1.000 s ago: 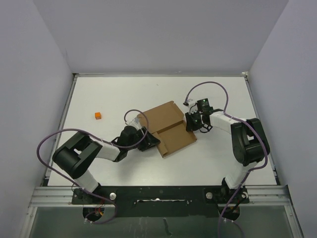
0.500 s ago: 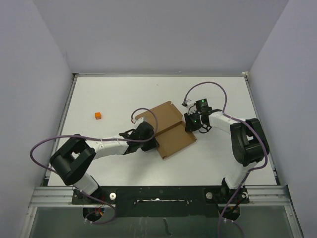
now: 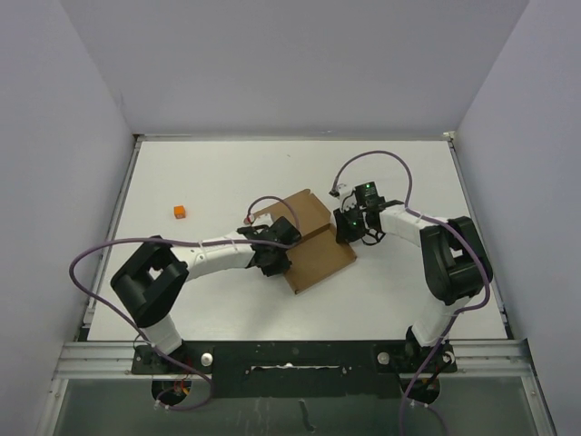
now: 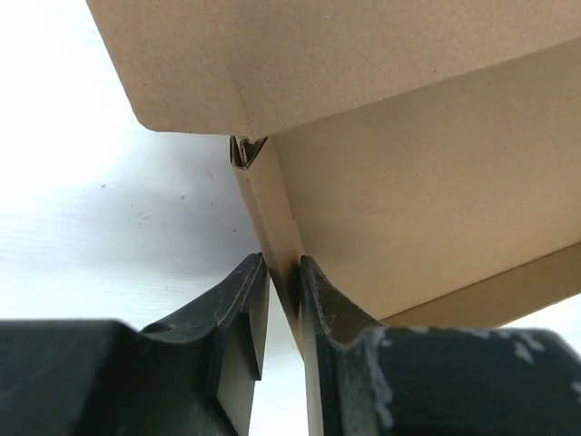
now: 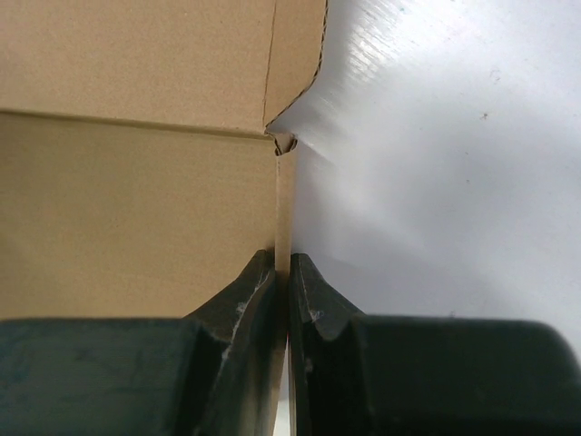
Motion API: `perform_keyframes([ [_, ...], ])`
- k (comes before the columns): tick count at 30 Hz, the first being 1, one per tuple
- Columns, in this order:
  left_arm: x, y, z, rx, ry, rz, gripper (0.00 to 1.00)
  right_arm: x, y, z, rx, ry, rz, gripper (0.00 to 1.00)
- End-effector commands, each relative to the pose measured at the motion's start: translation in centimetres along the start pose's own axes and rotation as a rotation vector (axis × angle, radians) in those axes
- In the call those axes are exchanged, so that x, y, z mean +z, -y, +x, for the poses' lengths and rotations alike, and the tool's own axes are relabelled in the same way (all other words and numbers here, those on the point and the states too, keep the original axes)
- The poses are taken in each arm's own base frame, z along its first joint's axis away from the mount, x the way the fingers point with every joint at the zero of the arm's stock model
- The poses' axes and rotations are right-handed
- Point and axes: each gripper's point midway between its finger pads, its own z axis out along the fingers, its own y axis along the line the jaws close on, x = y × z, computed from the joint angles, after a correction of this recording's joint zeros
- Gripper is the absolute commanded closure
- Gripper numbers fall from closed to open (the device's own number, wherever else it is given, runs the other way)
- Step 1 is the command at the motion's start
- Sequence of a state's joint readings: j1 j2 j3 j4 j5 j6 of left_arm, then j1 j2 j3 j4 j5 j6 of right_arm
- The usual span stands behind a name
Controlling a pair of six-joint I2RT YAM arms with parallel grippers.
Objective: Fold the paper box
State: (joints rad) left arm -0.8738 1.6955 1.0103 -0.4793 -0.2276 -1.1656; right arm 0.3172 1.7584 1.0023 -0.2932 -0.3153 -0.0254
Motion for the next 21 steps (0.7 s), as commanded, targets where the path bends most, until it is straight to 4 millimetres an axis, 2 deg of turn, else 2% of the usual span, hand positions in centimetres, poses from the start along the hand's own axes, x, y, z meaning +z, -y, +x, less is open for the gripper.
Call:
perform_keyframes([
  [1,-0.3,-1.8,-0.1,0.008,0.0,-0.133,0.87,-0.3,-0.4,-1.1,-0.023,0.021,-0.004,1.0],
  [2,-0.3,-1.9,-0.1,0.011,-0.003,-0.143,0.96,-0.3,-0.5,-1.2,-0.029,0.022,-0.003,1.0],
  [3,-0.4,-1.8,-0.1,0.01,-0.005,-0.148,1.0,-0.2,-0.6,-1.2,-0.033,0.022,-0.002,1.0],
  [8,0.2,-1.9,0.1,0.001,-0.033,-0.166,1.0,-0.6,-1.2,-1.7,-0.047,0.044,-0.003,1.0],
  [12,0.7,-1.8,-0.2,-0.016,-0.043,-0.17,1.0,-1.7,-1.5,-2.8,-0.055,0.099,0.01,1.0],
  [16,0.5,-1.0,-1.1,-0.011,-0.032,-0.151,0.9,-3.1,-1.3,-4.1,-0.065,0.163,0.059,1.0],
  [21,-0.3,0.8,-2.9,0.013,0.021,-0.106,0.86,-5.5,-1.2,-6.1,-0.086,0.268,0.161,1.0],
])
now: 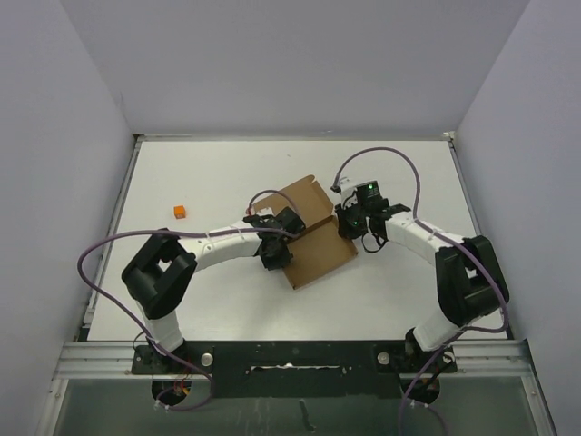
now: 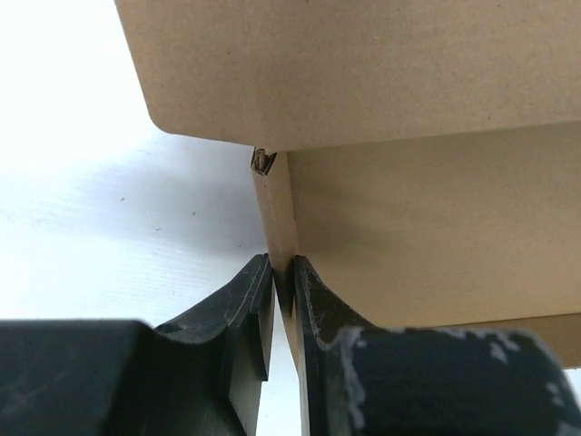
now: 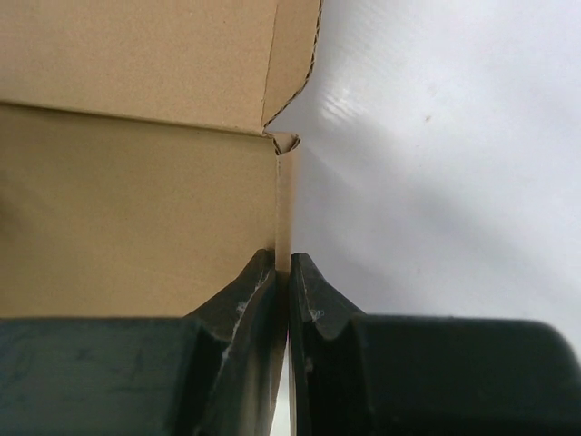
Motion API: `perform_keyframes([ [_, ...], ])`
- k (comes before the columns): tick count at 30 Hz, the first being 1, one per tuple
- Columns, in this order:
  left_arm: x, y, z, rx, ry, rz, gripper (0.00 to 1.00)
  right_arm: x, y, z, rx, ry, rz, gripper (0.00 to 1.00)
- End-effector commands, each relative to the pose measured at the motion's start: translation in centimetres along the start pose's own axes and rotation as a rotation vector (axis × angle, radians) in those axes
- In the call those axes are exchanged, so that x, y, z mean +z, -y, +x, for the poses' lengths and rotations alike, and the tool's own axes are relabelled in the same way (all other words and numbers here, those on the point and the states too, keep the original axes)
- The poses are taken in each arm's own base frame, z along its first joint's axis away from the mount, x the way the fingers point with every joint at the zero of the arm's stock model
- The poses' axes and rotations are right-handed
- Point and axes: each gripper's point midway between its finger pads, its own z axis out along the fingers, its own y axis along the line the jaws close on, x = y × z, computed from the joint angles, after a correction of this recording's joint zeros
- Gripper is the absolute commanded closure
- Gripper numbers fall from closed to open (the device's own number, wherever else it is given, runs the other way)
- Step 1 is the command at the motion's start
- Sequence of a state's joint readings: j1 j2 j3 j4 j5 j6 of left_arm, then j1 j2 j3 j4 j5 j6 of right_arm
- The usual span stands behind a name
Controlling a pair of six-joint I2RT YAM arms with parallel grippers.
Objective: Fold the paper box
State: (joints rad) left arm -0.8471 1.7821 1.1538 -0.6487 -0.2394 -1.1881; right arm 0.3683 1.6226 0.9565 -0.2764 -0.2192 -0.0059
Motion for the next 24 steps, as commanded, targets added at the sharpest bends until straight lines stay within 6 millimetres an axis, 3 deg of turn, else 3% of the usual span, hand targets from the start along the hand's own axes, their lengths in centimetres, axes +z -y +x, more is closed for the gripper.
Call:
perform_keyframes([
  [1,-0.9,1.4,-2.1,0.033,0.062,0.026,0.86,-3.2,0.3,-5.3,-0.039,0.209,0.103,1.0],
  [7,-2.1,4.0,-4.2,0.075,0.172,0.181,0.85,-6.0,0.2,-7.4,-0.084,0.315,0.172,1.0],
  [18,-1.8,5.7,-5.6,0.117,0.275,0.279,0.85,-6.3,-0.8,-8.0,-0.144,0.341,0.192,1.0],
  [24,-0.8,5.7,-5.8,0.139,0.294,0.265,1.0,-5.9,-0.9,-7.7,-0.138,0.329,0.186,1.0],
])
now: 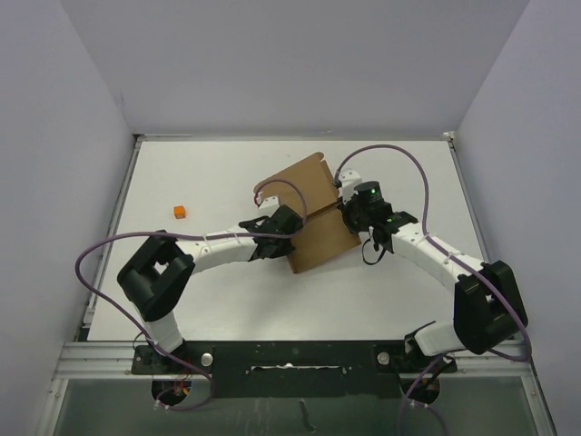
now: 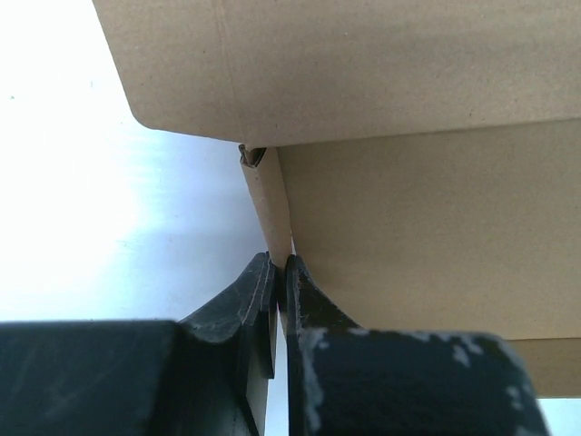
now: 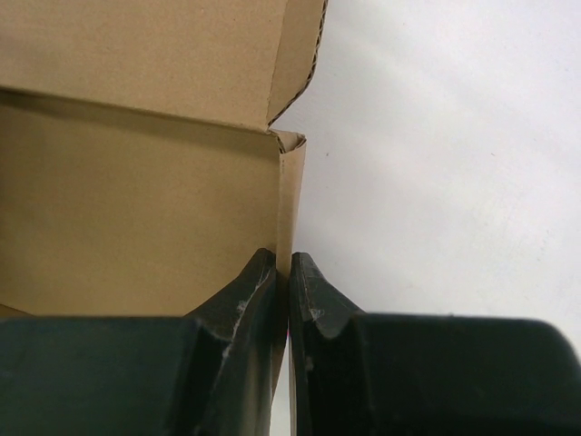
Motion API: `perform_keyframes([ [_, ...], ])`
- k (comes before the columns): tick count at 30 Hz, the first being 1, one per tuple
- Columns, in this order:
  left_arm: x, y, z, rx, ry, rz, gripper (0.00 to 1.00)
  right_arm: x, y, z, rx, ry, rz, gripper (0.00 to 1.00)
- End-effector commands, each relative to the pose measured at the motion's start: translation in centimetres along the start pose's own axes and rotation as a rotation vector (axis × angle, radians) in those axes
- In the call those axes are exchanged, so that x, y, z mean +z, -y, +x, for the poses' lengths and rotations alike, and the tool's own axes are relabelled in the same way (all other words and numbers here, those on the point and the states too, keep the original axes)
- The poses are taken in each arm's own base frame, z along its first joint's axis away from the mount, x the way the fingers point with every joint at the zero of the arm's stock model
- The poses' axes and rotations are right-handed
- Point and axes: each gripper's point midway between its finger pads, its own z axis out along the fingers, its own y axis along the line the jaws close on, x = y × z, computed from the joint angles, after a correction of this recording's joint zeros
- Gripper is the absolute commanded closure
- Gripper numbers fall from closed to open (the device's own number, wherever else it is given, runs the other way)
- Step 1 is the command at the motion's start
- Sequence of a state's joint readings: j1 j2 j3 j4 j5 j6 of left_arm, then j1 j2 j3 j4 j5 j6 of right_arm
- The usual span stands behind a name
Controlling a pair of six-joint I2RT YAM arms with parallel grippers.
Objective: Fold the paper box
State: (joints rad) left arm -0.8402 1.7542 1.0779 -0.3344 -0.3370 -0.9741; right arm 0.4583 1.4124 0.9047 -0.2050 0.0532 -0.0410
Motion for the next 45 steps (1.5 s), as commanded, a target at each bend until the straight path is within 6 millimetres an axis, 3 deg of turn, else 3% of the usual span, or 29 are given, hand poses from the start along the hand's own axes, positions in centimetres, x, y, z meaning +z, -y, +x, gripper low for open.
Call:
perform_keyframes([
  [1,-0.4,2.2,-2.5,0.016,0.095,0.077,1.0,-0.6,-1.1,-3.7,0.005,0.136,-0.044,1.0],
  [4,-0.4,1.9,-2.5,0.027,0.103,0.073,1.0,-0.5,-1.2,-3.5,0.009,0.128,-0.044,1.0],
  [9,-1.4,2.1,-3.1,0.028,0.134,0.113,0.74,-0.2,-0.8,-3.3,0.018,0.12,-0.03,1.0],
  [11,-1.8,2.2,-3.2,0.026,0.142,0.134,0.69,-0.1,-0.6,-3.1,0.023,0.114,-0.026,1.0],
  [20,-4.0,2.7,-3.4,0.01,0.165,0.247,0.59,0.3,-0.2,-2.7,0.038,0.097,-0.026,1.0],
  [26,-6.3,3.9,-3.3,0.054,0.192,0.415,0.49,0.5,-0.1,-2.4,0.057,0.087,-0.044,1.0],
  [30,-7.7,3.5,-3.1,0.092,0.208,0.507,0.37,0.5,0.2,-2.0,0.092,0.075,-0.074,1.0],
  [33,-9.6,3.7,-3.4,0.086,0.23,0.666,0.34,0.6,0.7,-1.5,0.125,0.062,-0.103,1.0],
  [37,-11.6,1.6,-3.4,-0.008,0.218,0.823,0.31,0.7,1.2,-1.0,0.142,0.051,-0.142,1.0],
  [45,-12.4,-3.1,-6.2,-0.228,0.212,0.885,0.23,1.2,1.5,0.0,0.136,0.025,-0.186,1.0],
])
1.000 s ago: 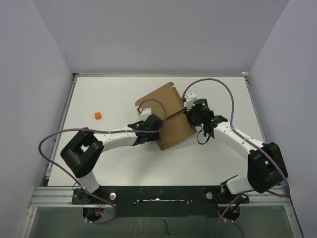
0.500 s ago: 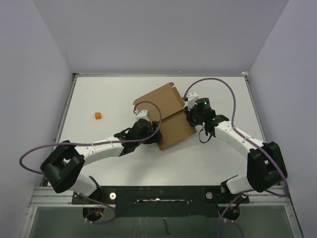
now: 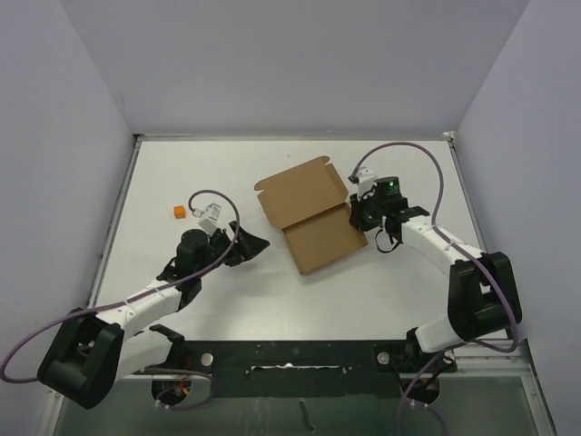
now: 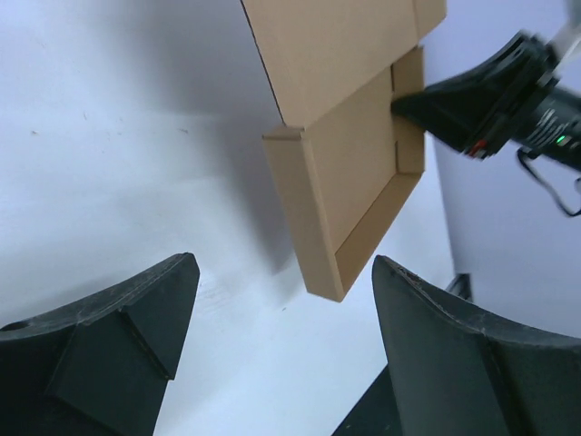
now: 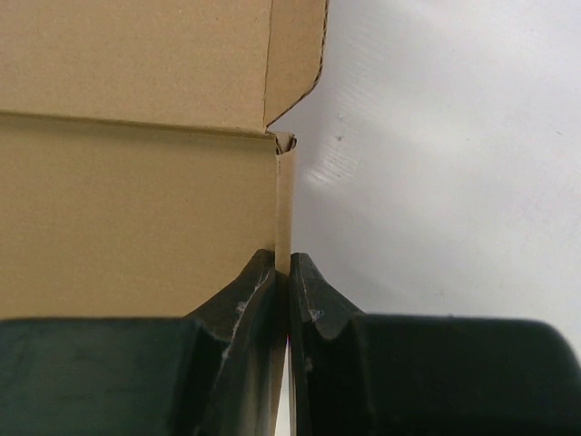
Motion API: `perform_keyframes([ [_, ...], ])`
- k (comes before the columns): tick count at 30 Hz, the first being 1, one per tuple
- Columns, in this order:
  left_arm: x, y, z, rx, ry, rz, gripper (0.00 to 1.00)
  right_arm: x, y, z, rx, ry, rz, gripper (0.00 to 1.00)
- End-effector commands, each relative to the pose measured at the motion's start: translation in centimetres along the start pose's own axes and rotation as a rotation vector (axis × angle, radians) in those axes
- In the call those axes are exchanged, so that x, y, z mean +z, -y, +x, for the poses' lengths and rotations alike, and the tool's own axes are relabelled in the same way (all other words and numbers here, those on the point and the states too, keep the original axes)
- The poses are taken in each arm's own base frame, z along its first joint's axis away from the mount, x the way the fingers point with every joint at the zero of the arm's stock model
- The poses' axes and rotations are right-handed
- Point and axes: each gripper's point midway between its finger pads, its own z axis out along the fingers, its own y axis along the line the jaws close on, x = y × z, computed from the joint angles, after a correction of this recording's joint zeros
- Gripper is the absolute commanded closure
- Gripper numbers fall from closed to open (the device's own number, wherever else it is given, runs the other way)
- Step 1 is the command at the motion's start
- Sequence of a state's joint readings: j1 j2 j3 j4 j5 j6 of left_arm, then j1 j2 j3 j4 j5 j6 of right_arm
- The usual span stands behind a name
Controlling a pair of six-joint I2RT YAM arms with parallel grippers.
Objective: Fold the paper box
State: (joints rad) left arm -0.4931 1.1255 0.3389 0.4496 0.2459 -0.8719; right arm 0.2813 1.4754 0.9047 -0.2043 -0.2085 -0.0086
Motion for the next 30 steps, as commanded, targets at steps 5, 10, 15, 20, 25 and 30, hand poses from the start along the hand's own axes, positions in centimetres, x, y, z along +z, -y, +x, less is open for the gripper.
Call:
perform_keyframes([
  [5,-0.8,3.5,-5.2,-0.172,0.062,0.259,0.22,0.1,-0.5,-1.8,-0.031,0.05,-0.066,1.0],
  [10,0.8,4.3,-6.9,-0.193,0.077,0.3,0.22,0.3,-0.6,-1.5,-0.032,0.04,-0.081,1.0],
  [15,2.9,3.4,-7.9,-0.204,0.077,0.256,0.24,0.3,-0.9,-1.5,-0.035,0.039,-0.094,1.0],
  [20,4.5,2.6,-8.4,-0.207,0.074,0.226,0.32,0.6,-1.0,-1.3,-0.031,0.03,-0.106,1.0],
  [25,5.8,1.4,-8.0,-0.21,0.039,0.186,0.4,1.1,-1.2,-0.7,-0.02,0.005,-0.125,1.0],
  [30,6.8,0.2,-7.4,-0.192,0.0,0.143,0.41,2.1,-1.3,0.7,0.01,-0.048,-0.142,1.0],
])
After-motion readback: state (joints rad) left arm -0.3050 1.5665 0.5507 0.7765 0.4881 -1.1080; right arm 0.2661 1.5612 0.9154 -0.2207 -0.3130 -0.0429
